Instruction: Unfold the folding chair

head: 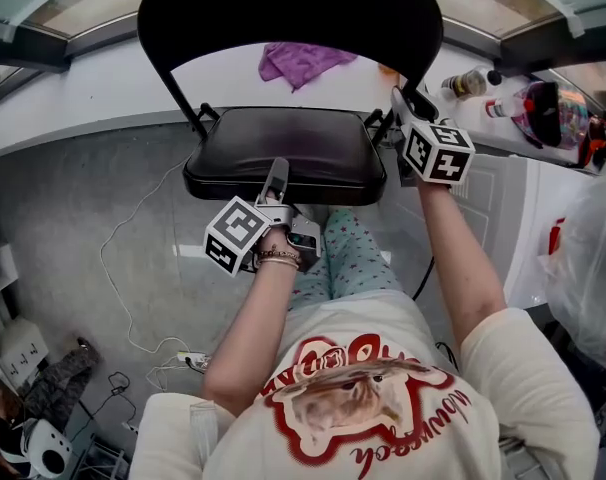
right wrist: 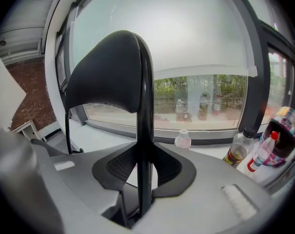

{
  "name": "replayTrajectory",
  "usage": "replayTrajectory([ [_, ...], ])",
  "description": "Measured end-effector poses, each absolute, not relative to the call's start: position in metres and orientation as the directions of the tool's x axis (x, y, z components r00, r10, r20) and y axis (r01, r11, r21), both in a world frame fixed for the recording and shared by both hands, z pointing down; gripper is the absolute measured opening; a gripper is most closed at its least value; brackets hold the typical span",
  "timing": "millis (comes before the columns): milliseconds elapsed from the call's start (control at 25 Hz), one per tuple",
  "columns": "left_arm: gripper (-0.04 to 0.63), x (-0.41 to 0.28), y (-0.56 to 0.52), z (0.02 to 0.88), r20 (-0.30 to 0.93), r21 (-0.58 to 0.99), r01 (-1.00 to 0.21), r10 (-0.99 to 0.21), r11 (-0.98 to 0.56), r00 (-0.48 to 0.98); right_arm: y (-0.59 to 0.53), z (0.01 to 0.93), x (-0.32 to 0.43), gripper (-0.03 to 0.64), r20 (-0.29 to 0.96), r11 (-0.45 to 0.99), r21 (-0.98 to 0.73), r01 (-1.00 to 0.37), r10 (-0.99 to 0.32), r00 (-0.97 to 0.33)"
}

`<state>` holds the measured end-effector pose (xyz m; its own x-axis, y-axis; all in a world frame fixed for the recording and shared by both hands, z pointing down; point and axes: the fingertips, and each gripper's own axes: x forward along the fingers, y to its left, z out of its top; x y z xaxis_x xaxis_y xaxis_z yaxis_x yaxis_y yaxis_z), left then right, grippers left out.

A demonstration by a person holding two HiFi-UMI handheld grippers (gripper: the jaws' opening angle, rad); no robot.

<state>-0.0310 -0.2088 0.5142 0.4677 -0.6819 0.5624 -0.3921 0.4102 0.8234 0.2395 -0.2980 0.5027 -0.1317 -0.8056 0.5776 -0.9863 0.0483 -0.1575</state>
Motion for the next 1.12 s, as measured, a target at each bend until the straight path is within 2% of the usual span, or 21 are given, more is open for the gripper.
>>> replayTrajectory([
  [520, 0.184, -0.040, -0.151, 0.545, 0.495, 0.868, -0.280, -0.673, 0.410, 0.550, -0.292, 0.521, 0.242, 0.126, 0.574, 0.036, -0.180, -0.983, -0.808, -0.134],
  [1120, 0.181, -0.050, -0.106, 0.576, 0.328, 0.942, -0.152, -0.735, 0.299, 0.593, -0.298, 0.547, 0.241, 0.137, 0.553, 0.132, -0.203, -0.970, -0.802, -0.225],
])
